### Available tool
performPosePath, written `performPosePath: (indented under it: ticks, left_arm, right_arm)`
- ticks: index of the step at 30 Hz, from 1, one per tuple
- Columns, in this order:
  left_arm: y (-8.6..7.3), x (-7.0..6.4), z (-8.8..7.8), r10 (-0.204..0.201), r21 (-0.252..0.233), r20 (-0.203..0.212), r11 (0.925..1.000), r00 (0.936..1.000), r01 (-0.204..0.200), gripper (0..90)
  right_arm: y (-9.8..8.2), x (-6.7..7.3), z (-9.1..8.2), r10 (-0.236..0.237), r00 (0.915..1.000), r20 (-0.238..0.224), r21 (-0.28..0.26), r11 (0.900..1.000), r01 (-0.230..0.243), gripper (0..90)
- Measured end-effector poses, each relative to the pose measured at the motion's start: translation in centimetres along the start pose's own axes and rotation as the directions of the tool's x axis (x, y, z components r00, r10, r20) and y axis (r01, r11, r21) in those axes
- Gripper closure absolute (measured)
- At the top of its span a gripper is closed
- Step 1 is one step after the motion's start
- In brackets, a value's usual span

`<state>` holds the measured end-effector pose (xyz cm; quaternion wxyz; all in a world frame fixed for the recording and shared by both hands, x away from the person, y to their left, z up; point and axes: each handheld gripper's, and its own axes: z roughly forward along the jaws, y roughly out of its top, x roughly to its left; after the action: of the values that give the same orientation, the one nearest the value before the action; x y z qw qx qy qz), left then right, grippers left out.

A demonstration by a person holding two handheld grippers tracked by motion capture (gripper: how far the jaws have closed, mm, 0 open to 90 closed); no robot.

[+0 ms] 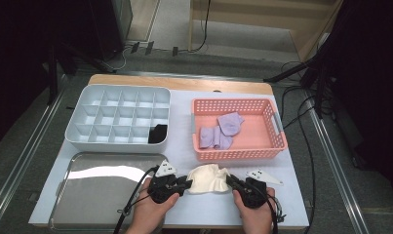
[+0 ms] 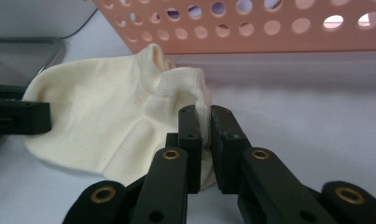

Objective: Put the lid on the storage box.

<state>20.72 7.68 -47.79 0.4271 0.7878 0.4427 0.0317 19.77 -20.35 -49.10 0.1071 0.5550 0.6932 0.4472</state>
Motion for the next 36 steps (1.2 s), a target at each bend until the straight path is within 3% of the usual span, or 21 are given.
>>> performPosePath:
  ticks: [5, 7, 10, 15, 18, 20, 23, 26, 28, 33, 36]
  left_arm:
    - [-0.1, 0.0, -0.5, -0.01, 0.012, 0.035, 0.9999, 0.9993, 0.01, 82.5]
    - [-0.3, 0.0, -0.2, -0.008, 0.024, 0.015, 0.9997, 0.9999, 0.008, 83.0]
    - [-0.3, 0.0, -0.1, -0.005, 0.023, -0.002, 0.9997, 1.0, 0.005, 82.5]
    - [-0.4, 0.1, -0.5, 0.001, -0.024, 0.002, 0.9997, 1.0, -0.001, 65.8]
    - [-0.2, 0.2, -0.8, -0.002, -0.058, 0.012, 0.9983, 0.9999, 0.003, 62.5]
    - [-0.2, 0.1, -0.9, 0.01, -0.057, 0.012, 0.9983, 0.9999, -0.009, 68.2]
    - [-0.3, 0.0, -0.6, 0.025, -0.024, 0.002, 0.9994, 0.9997, -0.025, 80.5]
    - [-0.4, 0.0, -0.5, 0.023, -0.016, 0.009, 0.9996, 0.9997, -0.023, 83.5]
    - [-0.3, 0.0, -0.5, 0.022, -0.02, 0.012, 0.9996, 0.9997, -0.022, 81.5]
    - [-0.2, 0.0, -0.8, 0.011, -0.064, 0.011, 0.9979, 0.9999, -0.01, 61.4]
    - [0.0, -0.3, -1.2, 0.014, -0.094, 0.005, 0.9955, 0.9999, -0.014, 61.6]
  right_arm:
    - [-0.4, 0.5, -1.8, -0.003, 0.9999, -0.01, 0.001, 1.0, 0.003, 84.9]
    - [-0.7, 0.5, -2.3, 0.017, 0.9999, 0.003, 0.003, 1.0, -0.017, 85.2]
    - [-1.4, 0.3, -1.7, -0.006, 0.9994, 0.034, 0.027, 1.0, 0.005, 84.7]
    - [-1.5, 0.1, -1.7, 0.024, 0.9996, 0.018, -0.032, 0.999, -0.023, 65.6]
    - [-1.6, 0.2, -1.7, 0.037, 0.9975, 0.061, -0.06, 0.998, -0.034, 59.0]
    - [-1.8, 0.1, -1.5, 0.039, 0.9981, 0.048, -0.054, 0.998, -0.036, 60.8]
    - [-1.9, 0.4, -1.2, 0.027, 0.9993, 0.024, -0.028, 0.999, -0.026, 72.7]
    - [-1.6, 0.4, -1.2, 0.031, 0.9989, 0.036, -0.031, 0.999, -0.029, 79.7]
    - [-1.5, 0.2, -1.1, 0.031, 0.9989, 0.036, -0.035, 0.999, -0.03, 77.6]
    - [-1.6, 0.1, -1.2, 0.038, 0.9991, 0.02, -0.039, 0.999, -0.038, 71.8]
    - [-1.6, 0.0, -1.2, 0.043, 0.999, 0.013, -0.023, 0.999, -0.043, 73.5]
